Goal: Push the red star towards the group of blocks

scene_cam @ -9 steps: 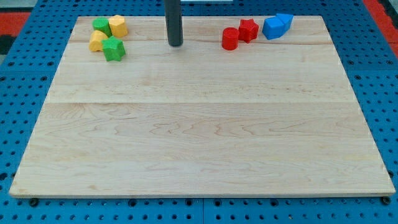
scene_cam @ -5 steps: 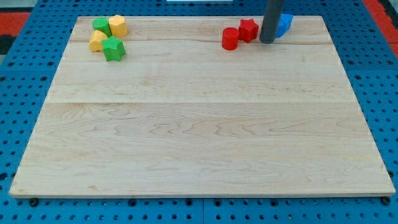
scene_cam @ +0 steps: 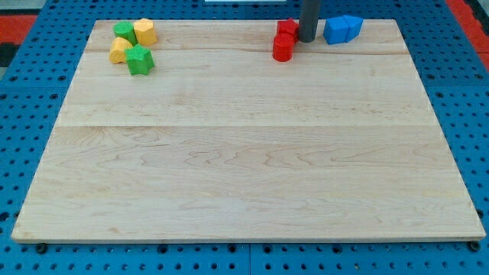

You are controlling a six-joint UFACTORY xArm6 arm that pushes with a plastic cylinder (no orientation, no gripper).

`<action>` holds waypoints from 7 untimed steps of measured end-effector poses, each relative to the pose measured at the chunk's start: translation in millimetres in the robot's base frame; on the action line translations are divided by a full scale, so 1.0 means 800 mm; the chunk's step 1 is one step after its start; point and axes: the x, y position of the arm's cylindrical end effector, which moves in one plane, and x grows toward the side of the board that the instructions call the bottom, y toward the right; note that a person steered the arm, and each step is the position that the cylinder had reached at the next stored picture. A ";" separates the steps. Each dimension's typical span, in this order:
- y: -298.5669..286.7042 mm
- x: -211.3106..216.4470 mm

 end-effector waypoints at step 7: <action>-0.231 0.009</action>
